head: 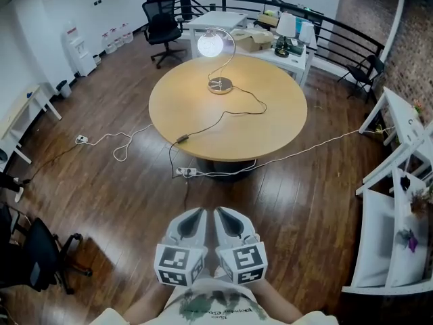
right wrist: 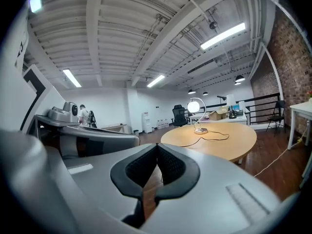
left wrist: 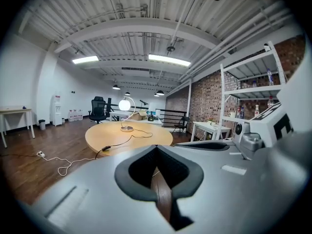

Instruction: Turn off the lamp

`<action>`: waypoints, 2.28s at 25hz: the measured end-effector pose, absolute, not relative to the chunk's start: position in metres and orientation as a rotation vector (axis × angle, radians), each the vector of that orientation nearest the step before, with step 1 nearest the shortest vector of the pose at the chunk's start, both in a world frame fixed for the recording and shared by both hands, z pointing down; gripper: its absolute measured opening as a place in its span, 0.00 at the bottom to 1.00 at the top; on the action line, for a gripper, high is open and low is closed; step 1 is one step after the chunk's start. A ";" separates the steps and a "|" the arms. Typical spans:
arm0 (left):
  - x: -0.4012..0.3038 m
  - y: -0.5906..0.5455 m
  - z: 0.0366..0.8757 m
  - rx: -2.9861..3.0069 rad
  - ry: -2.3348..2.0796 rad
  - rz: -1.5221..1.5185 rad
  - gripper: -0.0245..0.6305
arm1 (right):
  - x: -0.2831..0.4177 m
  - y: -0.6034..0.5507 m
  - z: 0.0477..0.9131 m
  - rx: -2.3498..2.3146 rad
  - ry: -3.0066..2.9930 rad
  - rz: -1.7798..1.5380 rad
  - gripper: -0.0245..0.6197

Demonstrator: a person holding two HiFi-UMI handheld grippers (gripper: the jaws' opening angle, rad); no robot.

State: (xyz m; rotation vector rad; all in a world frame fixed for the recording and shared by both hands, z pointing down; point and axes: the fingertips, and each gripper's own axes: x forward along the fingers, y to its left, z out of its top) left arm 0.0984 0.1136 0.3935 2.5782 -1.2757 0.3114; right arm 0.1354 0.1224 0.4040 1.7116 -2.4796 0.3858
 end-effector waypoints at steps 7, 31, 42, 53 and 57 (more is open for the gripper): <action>0.101 0.088 0.400 2.569 -1.295 0.286 0.04 | 0.130 0.099 0.407 1.669 -2.499 0.376 0.04; 0.044 -0.132 0.426 2.499 -1.283 0.222 0.04 | 0.074 -0.116 0.426 1.626 -2.434 0.351 0.04; 0.002 -0.214 0.432 2.485 -1.303 0.200 0.04 | 0.035 -0.199 0.431 1.615 -2.384 0.352 0.04; -0.017 -0.251 0.456 2.465 -1.275 0.229 0.04 | 0.015 -0.240 0.447 1.614 -2.329 0.351 0.04; -0.016 -0.253 0.468 2.452 -1.273 0.252 0.04 | 0.015 -0.245 0.459 1.602 -2.321 0.376 0.04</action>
